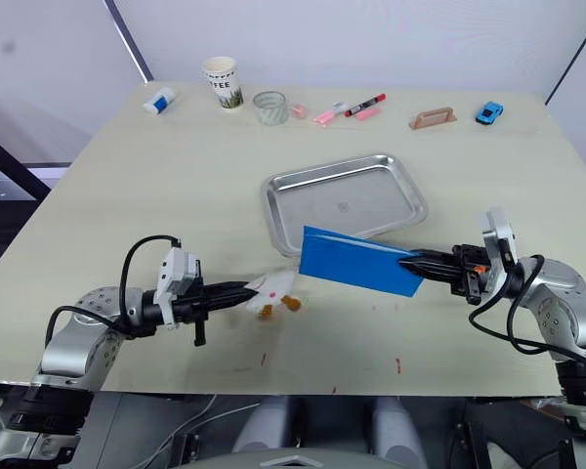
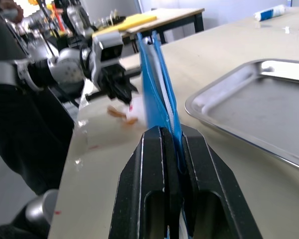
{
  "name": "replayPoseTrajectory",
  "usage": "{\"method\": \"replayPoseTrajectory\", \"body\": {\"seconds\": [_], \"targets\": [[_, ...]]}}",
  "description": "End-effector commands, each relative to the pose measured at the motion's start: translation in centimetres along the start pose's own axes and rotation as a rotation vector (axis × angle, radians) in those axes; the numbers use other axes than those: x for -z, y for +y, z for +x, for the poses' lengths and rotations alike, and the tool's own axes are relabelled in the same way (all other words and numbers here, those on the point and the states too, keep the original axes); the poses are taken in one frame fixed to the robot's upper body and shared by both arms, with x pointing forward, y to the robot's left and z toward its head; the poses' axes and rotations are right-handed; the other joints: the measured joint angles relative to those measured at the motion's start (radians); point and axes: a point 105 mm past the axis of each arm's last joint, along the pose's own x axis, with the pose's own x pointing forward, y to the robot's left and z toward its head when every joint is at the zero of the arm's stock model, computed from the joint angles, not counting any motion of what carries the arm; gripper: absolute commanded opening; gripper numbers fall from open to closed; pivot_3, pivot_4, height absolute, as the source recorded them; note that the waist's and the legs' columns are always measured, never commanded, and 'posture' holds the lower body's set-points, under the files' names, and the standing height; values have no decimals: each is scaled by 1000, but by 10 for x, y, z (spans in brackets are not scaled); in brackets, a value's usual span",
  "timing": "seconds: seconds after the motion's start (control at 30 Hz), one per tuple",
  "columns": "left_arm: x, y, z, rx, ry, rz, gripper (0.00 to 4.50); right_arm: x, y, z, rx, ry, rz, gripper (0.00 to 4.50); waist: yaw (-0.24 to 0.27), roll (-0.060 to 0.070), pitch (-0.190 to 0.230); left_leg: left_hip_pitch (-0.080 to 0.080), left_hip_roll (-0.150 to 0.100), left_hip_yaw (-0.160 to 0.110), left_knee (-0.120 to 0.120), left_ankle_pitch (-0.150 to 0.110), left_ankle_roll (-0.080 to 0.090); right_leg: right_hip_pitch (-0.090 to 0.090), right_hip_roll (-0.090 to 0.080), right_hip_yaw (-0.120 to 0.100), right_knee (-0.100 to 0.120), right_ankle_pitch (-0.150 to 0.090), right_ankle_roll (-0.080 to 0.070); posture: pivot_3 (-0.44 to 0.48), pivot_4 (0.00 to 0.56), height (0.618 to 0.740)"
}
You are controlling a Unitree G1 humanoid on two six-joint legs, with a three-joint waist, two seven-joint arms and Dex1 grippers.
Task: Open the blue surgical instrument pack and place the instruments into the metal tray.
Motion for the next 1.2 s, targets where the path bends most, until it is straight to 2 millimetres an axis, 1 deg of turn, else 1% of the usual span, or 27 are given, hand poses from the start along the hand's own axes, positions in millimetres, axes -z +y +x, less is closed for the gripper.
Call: {"method": "replayPoseTrajectory", "body": {"seconds": [0.03, 0.13, 0.3, 0.43, 0.53, 0.7, 0.97, 1.07, 1.1, 1.13, 1.17, 1.2], "targets": [[6, 7, -10, -43, 37, 2, 40, -8, -2, -5, 27, 36, -134, 0, 0, 0, 0, 0, 0, 0, 0, 0, 0, 0, 0, 0, 0, 0, 0, 0, 150, 740], [6, 7, -10, -52, 28, 8, 40, 6, -1, 3, 13, 91, -173, 0, -1, 0, 0, 0, 0, 0, 0, 0, 0, 0, 0, 0, 0, 0, 0, 0, 150, 740], [9, 4, -12, -66, 26, 6, 40, 17, 0, 11, -14, 140, -228, 0, -2, 0, 0, 0, 0, 0, 0, 0, 0, 0, 0, 0, 0, 0, 0, 0, 150, 740], [14, 2, -15, -73, 38, -5, 40, 19, -1, 12, -18, 156, -242, 0, -2, 0, 0, 0, 0, 0, 0, 0, 0, 0, 0, 0, 0, 0, 0, 0, 150, 740], [20, -2, -17, -69, 58, -11, 40, 25, -2, 9, -19, 190, -258, 0, -2, 0, 0, 1, 0, 1, -1, 0, 0, 0, 0, 0, 0, 0, 0, 0, 150, 740], [23, -7, -22, -63, 64, -29, 40, 28, -4, 7, -19, 202, -257, 0, -4, 0, 0, 2, 0, 1, -2, 0, 0, 0, 0, 1, 0, 0, 0, 0, 150, 740], [17, -19, -32, -44, 68, -48, 40, 26, 1, 5, -45, 186, -210, 0, -7, 0, 0, 2, 1, 2, -2, 0, 0, 0, 1, 2, 0, 0, 0, 0, 150, 740], [23, -18, -38, -57, 96, -46, 40, 31, 0, 4, -36, 216, -233, 0, -5, 0, 0, 2, 1, 2, -2, 0, 0, 0, 0, 2, 0, 0, 0, 0, 150, 740], [26, -17, -39, -57, 107, -48, 347, 33, -1, 5, -34, 220, -237, 0, -5, 0, 0, 3, 1, 2, -2, 0, 0, 0, 0, 2, 0, 0, 0, 0, 150, 740], [28, -16, -39, -57, 110, -50, 546, 35, -1, 5, -34, 223, -239, 0, -4, 0, 0, 3, 1, 2, -2, 0, 0, 0, 0, 2, 0, 0, 0, 0, 150, 740], [28, -16, -39, -57, 107, -55, 862, 36, 0, 5, -35, 229, -245, 0, -4, 0, 0, 3, 1, 2, -2, 0, 0, 0, 0, 1, 0, 0, 0, 0, 150, 740], [28, -15, -38, -56, 103, -59, 1269, 37, 0, 5, -36, 234, -249, 0, -3, 0, 0, 3, 1, 2, -2, 0, 0, 0, 0, 2, 0, 0, 0, 0, 150, 740]]}}
